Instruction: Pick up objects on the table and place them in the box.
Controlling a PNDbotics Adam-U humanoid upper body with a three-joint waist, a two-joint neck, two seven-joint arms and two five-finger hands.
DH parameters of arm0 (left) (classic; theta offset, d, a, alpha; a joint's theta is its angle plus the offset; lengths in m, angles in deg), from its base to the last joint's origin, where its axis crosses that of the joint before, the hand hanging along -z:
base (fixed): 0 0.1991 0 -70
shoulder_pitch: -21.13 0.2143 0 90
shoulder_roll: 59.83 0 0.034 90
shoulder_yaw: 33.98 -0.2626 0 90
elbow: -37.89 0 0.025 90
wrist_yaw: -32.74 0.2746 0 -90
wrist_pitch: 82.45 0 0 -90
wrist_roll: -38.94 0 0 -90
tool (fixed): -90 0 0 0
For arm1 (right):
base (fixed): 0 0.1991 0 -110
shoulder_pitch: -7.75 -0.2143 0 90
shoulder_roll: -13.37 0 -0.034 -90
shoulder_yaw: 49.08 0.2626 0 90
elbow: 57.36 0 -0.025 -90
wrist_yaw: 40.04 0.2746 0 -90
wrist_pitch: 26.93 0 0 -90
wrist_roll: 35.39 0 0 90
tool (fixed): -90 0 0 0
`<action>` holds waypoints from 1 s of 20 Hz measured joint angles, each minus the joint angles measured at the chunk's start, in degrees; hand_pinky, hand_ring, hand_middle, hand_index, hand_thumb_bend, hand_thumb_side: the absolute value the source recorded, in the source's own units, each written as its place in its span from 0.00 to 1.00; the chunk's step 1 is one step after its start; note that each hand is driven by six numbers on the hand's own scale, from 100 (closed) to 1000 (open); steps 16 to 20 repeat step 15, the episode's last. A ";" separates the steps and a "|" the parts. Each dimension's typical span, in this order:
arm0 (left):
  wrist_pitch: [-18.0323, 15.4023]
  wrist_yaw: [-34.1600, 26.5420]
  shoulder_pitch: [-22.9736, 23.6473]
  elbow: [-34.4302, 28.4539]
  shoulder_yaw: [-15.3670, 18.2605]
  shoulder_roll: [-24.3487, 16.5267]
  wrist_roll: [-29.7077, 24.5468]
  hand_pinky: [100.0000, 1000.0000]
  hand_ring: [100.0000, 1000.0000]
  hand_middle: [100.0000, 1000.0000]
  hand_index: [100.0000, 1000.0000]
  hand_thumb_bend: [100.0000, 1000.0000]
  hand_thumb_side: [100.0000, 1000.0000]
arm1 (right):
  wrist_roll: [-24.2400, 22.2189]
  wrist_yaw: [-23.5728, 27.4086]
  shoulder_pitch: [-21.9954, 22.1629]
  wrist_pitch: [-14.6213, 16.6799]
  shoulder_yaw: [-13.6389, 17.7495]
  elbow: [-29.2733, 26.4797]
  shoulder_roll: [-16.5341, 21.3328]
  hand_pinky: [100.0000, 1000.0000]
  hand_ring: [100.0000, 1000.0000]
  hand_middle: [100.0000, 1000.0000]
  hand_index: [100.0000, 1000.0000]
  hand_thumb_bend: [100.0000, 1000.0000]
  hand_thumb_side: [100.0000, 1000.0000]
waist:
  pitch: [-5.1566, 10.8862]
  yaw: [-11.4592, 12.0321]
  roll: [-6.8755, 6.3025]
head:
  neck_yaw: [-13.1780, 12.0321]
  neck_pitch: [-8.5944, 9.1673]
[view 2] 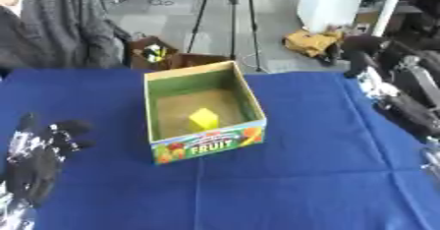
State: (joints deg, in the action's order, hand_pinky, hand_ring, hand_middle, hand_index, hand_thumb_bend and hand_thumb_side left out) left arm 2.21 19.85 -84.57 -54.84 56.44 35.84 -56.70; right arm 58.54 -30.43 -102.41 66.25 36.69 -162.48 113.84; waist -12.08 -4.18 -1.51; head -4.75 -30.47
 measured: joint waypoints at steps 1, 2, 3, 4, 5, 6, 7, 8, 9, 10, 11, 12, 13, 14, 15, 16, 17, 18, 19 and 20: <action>-0.05 0.11 0.15 0.03 0.14 0.01 0.15 0.68 0.83 0.67 0.69 0.46 1.00 | 0.84 0.89 1.38 -0.02 0.31 -0.24 -0.63 0.56 0.75 0.71 0.80 0.00 0.86 | -0.08 -0.18 -0.18 | -0.25 0.00; -0.10 0.25 0.26 0.11 0.22 0.01 0.33 0.68 0.83 0.67 0.69 0.46 1.00 | 1.73 1.89 2.86 -0.04 0.53 -0.38 -1.35 0.56 0.76 0.71 0.80 0.00 0.91 | -0.15 -0.35 -0.30 | -0.48 -0.01; -0.14 0.32 0.39 0.20 0.23 0.04 0.45 0.68 0.83 0.67 0.69 0.46 1.00 | 2.37 2.78 4.06 -0.03 0.72 -0.55 -1.95 0.56 0.75 0.71 0.80 0.00 0.96 | -0.17 -0.39 -0.44 | -0.69 -0.04; -0.19 0.35 0.59 0.29 0.26 0.08 0.62 0.68 0.83 0.67 0.69 0.46 1.00 | 3.04 3.71 5.29 0.02 0.85 -0.63 -2.57 0.57 0.76 0.71 0.80 0.00 0.99 | -0.17 -0.35 -0.66 | -0.84 -0.13; -0.24 0.36 0.65 0.31 0.34 0.13 0.72 0.68 0.83 0.68 0.69 0.46 1.00 | 3.57 4.43 6.40 0.08 1.02 -0.73 -3.15 0.58 0.76 0.72 0.80 0.00 1.00 | -0.21 -0.27 -0.91 | -0.98 -0.16; -0.32 0.36 0.66 0.31 0.46 0.25 0.83 0.68 0.83 0.68 0.69 0.46 1.00 | 4.04 4.98 7.43 0.14 1.10 -0.86 -3.69 0.58 0.76 0.72 0.81 0.00 1.00 | -0.29 -0.16 -1.20 | -1.09 -0.18; -0.41 0.36 0.70 0.31 0.58 0.28 0.95 0.68 0.84 0.68 0.69 0.46 1.00 | 4.37 5.39 8.34 0.20 1.13 -0.94 -4.28 0.58 0.77 0.72 0.80 0.00 1.00 | -0.35 -0.07 -1.43 | -1.21 -0.22; -0.45 0.36 0.80 0.31 0.60 0.28 1.04 0.68 0.84 0.68 0.69 0.46 1.00 | 4.53 5.65 9.11 0.20 1.18 -0.94 -4.94 0.58 0.76 0.72 0.80 0.00 1.00 | -0.38 -0.02 -1.57 | -1.27 -0.31; -0.45 0.36 0.92 0.30 0.61 0.30 1.13 0.68 0.84 0.68 0.69 0.46 1.00 | 4.58 5.77 9.76 0.22 1.28 -0.94 -5.60 0.59 0.76 0.71 0.79 0.00 1.00 | -0.46 0.03 -1.61 | -1.31 -0.54; -0.47 0.36 1.04 0.30 0.62 0.33 1.23 0.68 0.83 0.68 0.69 0.46 1.00 | 4.58 5.80 10.40 0.22 1.42 -0.93 -6.44 0.59 0.76 0.71 0.79 0.00 1.00 | -0.64 0.17 -1.61 | -1.45 -0.78; -0.46 0.36 1.11 0.30 0.65 0.41 1.30 0.68 0.83 0.68 0.69 0.46 1.00 | 4.53 5.80 10.92 0.20 1.44 -0.89 -7.35 0.59 0.76 0.71 0.78 0.00 1.00 | -0.75 0.31 -1.66 | -1.64 -1.21; -0.45 0.36 1.14 0.30 0.72 0.61 1.37 0.68 0.83 0.68 0.69 0.46 1.00 | 4.42 5.78 11.33 0.17 1.50 -0.80 -8.25 0.59 0.76 0.71 0.78 0.00 1.00 | -0.76 0.29 -1.77 | -1.76 -1.60; -0.46 0.36 1.14 0.30 0.75 0.84 1.40 0.68 0.82 0.67 0.69 0.46 1.00 | 4.29 5.67 11.68 0.19 1.67 -0.55 -8.99 0.59 0.76 0.70 0.77 0.00 1.00 | -0.76 0.28 -1.92 | -1.80 -1.88; -0.45 0.36 1.15 0.30 0.78 0.93 1.42 0.68 0.82 0.67 0.69 0.46 1.00 | 4.22 5.56 11.95 0.24 1.88 -0.32 -9.68 0.59 0.76 0.70 0.77 0.00 1.00 | -0.77 0.28 -2.06 | -1.79 -2.31; -0.44 0.36 1.21 0.30 0.88 1.11 1.44 0.68 0.82 0.67 0.68 0.46 1.00 | 4.15 5.43 12.21 0.31 2.12 -0.04 -10.49 0.59 0.76 0.70 0.77 0.00 1.00 | -0.81 0.25 -2.20 | -1.76 -2.80; -0.44 0.36 1.21 0.30 0.88 1.11 1.44 0.68 0.82 0.67 0.68 0.46 1.00 | 4.15 5.43 12.21 0.31 2.12 -0.04 -10.49 0.59 0.76 0.70 0.77 0.00 1.00 | -0.81 0.25 -2.20 | -1.76 -2.80; -0.44 0.36 1.21 0.30 0.88 1.11 1.44 0.68 0.82 0.67 0.68 0.46 1.00 | 4.15 5.43 12.21 0.31 2.12 -0.04 -10.49 0.59 0.76 0.70 0.77 0.00 1.00 | -0.81 0.25 -2.20 | -1.76 -2.80; -0.44 0.36 1.21 0.30 0.88 1.11 1.44 0.68 0.82 0.67 0.68 0.46 1.00 | 4.15 5.43 12.21 0.31 2.12 -0.04 -10.49 0.59 0.76 0.70 0.77 0.00 1.00 | -0.81 0.25 -2.20 | -1.76 -2.80; -0.44 0.36 1.21 0.30 0.88 1.11 1.44 0.68 0.82 0.67 0.68 0.46 1.00 | 4.15 5.43 12.21 0.31 2.12 -0.04 -10.49 0.59 0.76 0.70 0.77 0.00 1.00 | -0.81 0.25 -2.20 | -1.76 -2.80; -0.44 0.36 1.21 0.30 0.88 1.11 1.44 0.68 0.82 0.67 0.68 0.46 1.00 | 4.15 5.43 12.21 0.31 2.12 -0.04 -10.49 0.59 0.76 0.70 0.77 0.00 1.00 | -0.81 0.25 -2.20 | -1.76 -2.80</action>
